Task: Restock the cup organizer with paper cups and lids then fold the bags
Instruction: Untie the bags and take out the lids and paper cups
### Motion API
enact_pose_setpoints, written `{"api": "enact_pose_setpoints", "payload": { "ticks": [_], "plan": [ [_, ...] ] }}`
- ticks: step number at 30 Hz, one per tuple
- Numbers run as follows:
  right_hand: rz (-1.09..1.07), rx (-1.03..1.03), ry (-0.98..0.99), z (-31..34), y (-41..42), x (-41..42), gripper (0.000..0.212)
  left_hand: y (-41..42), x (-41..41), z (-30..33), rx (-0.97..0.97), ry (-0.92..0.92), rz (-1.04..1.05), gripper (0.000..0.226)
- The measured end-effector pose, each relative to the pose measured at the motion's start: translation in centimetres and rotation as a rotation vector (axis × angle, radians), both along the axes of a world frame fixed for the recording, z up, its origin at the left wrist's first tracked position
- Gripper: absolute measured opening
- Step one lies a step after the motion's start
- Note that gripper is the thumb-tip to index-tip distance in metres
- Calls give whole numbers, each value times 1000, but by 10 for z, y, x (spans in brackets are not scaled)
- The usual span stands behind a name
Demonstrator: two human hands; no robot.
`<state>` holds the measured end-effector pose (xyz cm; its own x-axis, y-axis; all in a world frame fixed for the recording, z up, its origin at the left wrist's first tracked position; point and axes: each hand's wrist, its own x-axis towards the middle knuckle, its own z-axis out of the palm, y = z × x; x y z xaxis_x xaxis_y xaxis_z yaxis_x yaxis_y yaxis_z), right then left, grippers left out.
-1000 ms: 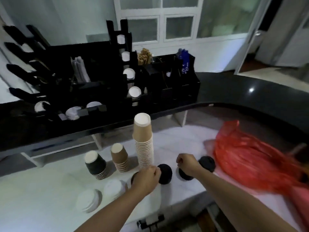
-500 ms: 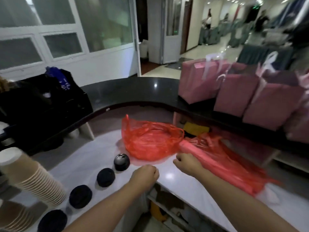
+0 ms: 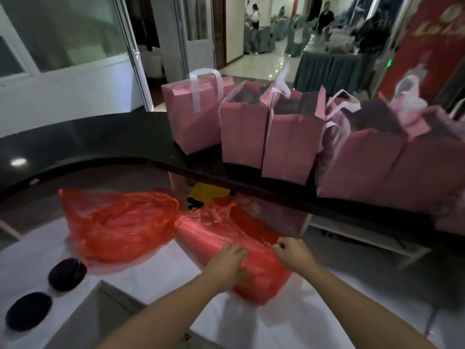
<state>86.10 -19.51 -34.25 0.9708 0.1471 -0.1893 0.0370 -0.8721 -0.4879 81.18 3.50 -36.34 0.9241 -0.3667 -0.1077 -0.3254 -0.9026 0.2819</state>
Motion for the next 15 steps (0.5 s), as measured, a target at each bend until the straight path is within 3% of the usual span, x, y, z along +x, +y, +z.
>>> {"api": "enact_pose_setpoints", "payload": {
  "ticks": [5, 7, 12, 15],
  "plan": [
    [-17, -24, 56, -19, -39, 4, 32, -44, 16, -21, 222, 80, -109, 78],
    [-7, -11, 60, -27, -46, 2, 27, -50, 12, -29, 251, 66, -155, 67],
    [40, 14, 0, -35, -42, 3, 26, -41, -6, -45, 229, -190, -286, 21],
    [54, -31, -104, -39, -28, -7, 26, -20, -18, -58, 188, -256, -330, 24]
  ]
}}
